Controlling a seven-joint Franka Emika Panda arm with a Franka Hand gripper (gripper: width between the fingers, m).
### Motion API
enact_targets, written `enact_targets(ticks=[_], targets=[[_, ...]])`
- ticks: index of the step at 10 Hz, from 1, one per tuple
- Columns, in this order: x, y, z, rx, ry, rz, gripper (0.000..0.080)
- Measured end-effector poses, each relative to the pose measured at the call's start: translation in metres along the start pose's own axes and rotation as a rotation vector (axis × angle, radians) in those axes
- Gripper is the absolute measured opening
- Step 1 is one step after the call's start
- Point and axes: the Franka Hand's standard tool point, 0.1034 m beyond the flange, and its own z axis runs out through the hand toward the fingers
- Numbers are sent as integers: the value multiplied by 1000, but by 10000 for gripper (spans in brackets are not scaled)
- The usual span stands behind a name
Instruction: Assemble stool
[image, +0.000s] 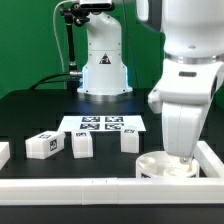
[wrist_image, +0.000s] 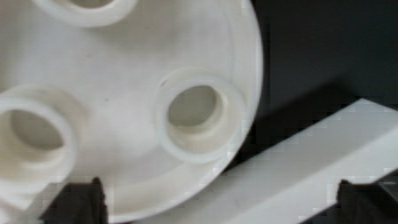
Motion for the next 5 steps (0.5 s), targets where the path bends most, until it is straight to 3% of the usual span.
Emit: enact_targets(ticks=[2, 3, 4, 5], targets=[[-13, 3, -13, -16, -1, 14, 648], [-31, 3, -16, -21, -4, 39, 649], [-52, 1, -16, -41, 6, 72, 649], [-79, -10, -9, -46, -1, 118, 649]])
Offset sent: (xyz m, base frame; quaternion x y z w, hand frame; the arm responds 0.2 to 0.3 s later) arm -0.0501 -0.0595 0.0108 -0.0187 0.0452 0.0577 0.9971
